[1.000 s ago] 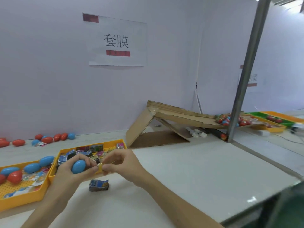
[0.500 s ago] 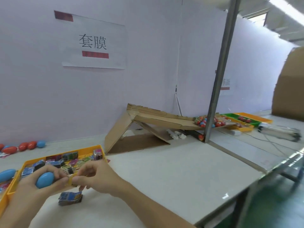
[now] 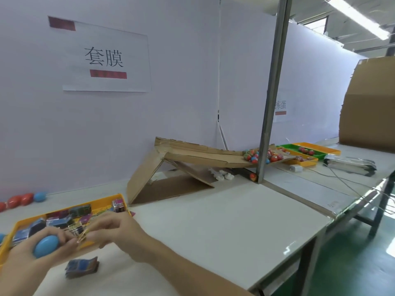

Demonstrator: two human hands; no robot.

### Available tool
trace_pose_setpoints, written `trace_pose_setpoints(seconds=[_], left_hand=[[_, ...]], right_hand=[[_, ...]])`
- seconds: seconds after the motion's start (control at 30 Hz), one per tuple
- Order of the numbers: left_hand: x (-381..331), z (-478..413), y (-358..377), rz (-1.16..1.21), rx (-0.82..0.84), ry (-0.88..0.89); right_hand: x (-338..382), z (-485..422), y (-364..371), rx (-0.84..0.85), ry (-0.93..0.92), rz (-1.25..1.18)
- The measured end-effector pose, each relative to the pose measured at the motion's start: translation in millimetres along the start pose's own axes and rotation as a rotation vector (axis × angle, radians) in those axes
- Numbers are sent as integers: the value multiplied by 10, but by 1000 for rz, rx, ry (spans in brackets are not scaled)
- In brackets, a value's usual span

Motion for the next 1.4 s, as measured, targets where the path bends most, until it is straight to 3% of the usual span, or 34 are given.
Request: trace_pose_setpoints(seconds=[0.23,0.43,0.9,1.4], left_hand=[[-259,209,272,383,183,-138],[-374,324,296,232,35,-176],[-767,646,291,200,111,43],[-649,558,264,200,59,0]], right_hand=[[29,33,59,-27,72,-201],[26,32,-19,-43,89,-81],[26,-13,7,-29,73,-102],[32,-4,-11,-42,50,-95]])
Point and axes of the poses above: each hand's wrist, its own z-axis away from the middle knuckle, its own y-axis out of the palm, x = y × z, the point moved 8 cm from there along -z, towards the middle knuckle, and after that the axes turned 12 degrees about -y, right-handed, at the moved point
